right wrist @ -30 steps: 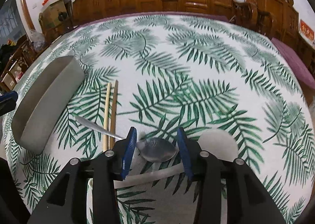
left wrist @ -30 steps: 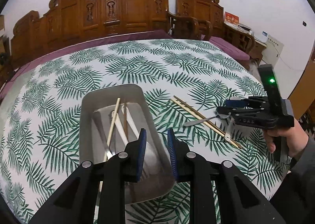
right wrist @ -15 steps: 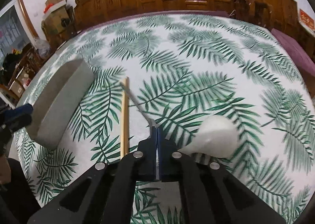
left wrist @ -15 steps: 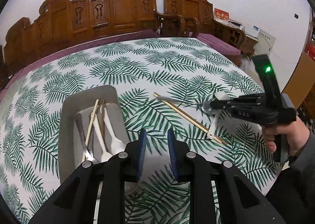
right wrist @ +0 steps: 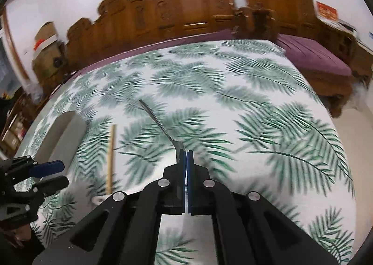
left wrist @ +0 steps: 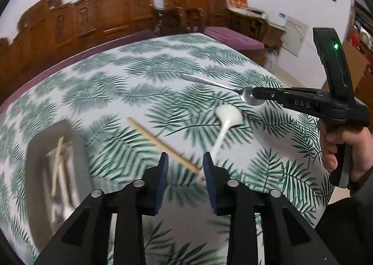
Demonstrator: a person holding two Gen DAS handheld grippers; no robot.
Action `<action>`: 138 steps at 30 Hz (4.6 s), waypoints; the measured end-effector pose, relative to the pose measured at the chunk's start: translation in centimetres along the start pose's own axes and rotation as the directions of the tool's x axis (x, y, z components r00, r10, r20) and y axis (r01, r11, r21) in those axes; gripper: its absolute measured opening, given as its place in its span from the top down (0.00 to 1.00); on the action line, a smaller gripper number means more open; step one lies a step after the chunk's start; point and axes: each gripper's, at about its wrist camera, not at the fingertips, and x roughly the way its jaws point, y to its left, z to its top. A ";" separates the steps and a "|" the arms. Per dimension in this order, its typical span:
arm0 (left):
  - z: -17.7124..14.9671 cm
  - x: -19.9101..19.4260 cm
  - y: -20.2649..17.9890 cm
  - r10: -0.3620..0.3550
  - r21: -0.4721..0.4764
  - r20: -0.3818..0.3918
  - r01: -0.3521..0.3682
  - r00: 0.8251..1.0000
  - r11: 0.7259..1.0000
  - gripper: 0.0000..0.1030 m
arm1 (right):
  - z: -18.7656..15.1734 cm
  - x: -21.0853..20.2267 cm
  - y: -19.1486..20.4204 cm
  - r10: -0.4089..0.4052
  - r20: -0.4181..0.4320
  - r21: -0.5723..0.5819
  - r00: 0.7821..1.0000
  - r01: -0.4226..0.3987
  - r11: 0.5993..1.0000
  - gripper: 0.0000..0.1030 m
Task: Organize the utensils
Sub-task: 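Lift the fork with the right gripper while the left grasps a white plastic spoon, then lower the spoon into the grey tray with the left gripper while the right lowers the fork there, then open both grippers over the tray and move the right gripper to a wooden chopstick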
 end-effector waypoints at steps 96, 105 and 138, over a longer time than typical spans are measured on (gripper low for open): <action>-5.4 -9.6 21.9 0.334 -0.311 -0.069 -0.339 0.940 0.888 0.96 | -0.3 6.3 28.7 0.076 -0.058 -0.193 0.995 -0.086 0.978 0.98; -5.9 -10.3 22.4 0.337 -0.313 -0.064 -0.339 0.939 0.887 0.96 | -0.9 7.3 29.5 0.073 -0.103 -0.193 0.992 -0.092 0.977 0.95; -2.6 -7.4 9.6 0.184 -0.171 0.029 -0.177 0.982 0.969 0.76 | -2.5 6.6 13.9 0.096 -0.166 -0.258 0.981 -0.137 0.956 0.81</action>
